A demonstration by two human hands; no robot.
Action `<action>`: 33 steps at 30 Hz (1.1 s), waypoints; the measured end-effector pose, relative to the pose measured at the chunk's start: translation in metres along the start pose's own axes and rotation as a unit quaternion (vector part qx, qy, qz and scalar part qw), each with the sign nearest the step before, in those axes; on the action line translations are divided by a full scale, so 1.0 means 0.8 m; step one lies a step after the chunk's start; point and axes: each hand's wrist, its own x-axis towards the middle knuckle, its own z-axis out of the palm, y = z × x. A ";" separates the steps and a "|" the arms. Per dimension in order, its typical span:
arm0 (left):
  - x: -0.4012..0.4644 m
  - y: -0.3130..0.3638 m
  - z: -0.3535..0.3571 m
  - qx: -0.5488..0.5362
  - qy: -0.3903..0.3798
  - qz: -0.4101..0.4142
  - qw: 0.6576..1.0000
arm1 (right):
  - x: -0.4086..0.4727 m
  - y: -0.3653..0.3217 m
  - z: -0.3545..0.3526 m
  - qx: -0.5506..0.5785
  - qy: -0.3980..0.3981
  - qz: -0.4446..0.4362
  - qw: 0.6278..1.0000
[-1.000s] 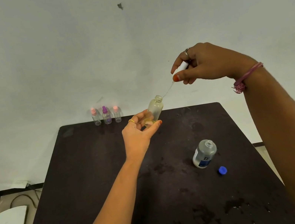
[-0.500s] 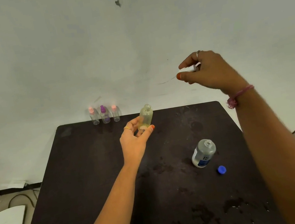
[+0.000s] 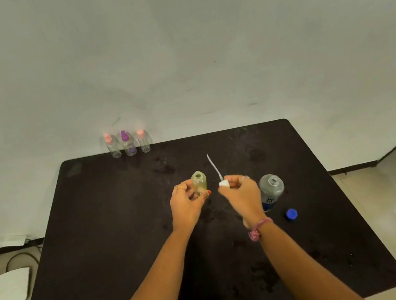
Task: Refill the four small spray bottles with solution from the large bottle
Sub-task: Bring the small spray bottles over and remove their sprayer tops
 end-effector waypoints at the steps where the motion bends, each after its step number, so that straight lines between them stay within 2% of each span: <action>1: 0.000 -0.005 0.004 0.012 -0.006 -0.005 1.000 | -0.001 0.014 0.003 0.013 -0.002 0.032 0.999; 8: 0.009 -0.036 0.019 0.126 -0.032 -0.038 0.991 | 0.006 0.089 0.006 -0.025 -0.003 0.148 0.989; 16: 0.021 -0.062 0.035 0.172 -0.050 -0.082 0.980 | 0.017 0.119 0.001 -0.127 -0.049 0.136 0.981; 21: 0.024 -0.076 0.048 0.165 -0.056 -0.109 0.979 | 0.028 0.132 0.002 -0.170 -0.062 0.130 0.975; 33: 0.033 -0.087 0.058 0.171 -0.066 -0.132 0.974 | 0.034 0.139 0.008 -0.195 -0.070 0.123 0.971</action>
